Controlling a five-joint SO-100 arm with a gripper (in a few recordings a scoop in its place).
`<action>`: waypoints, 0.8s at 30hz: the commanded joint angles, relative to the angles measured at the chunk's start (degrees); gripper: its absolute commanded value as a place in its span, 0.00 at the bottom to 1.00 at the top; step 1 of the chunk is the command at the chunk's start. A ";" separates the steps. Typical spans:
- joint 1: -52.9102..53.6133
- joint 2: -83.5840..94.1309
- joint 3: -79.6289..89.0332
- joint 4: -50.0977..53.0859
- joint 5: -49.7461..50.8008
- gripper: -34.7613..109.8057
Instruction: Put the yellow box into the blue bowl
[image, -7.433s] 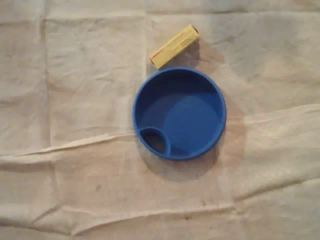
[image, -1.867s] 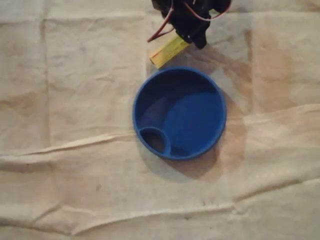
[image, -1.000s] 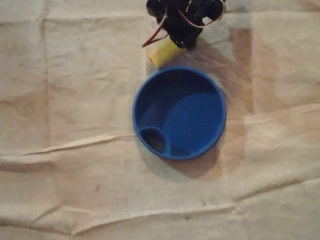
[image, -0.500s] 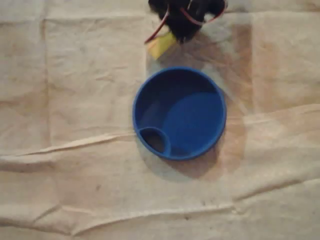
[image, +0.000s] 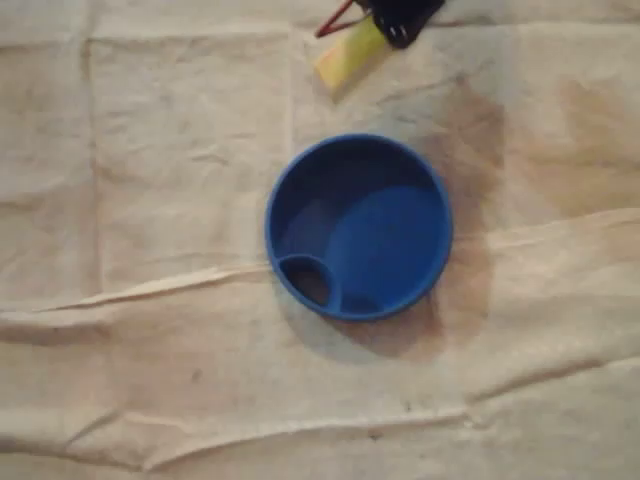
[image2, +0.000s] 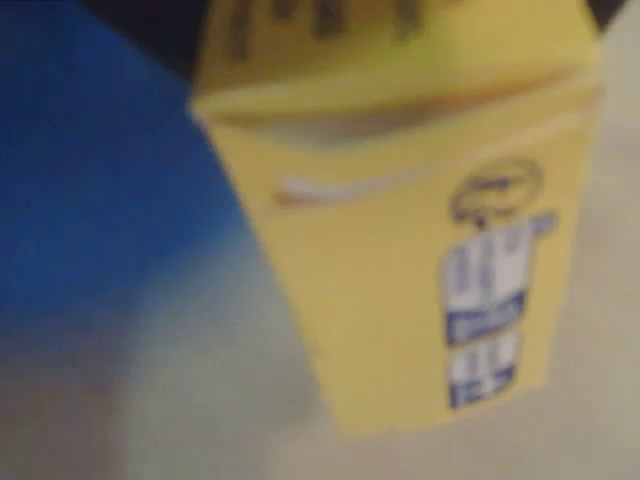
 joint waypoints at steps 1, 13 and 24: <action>-0.44 -5.62 -14.15 -1.14 8.09 0.24; -0.97 -34.01 -46.41 -0.70 14.33 0.24; -0.97 -42.01 -55.99 -0.70 14.41 0.24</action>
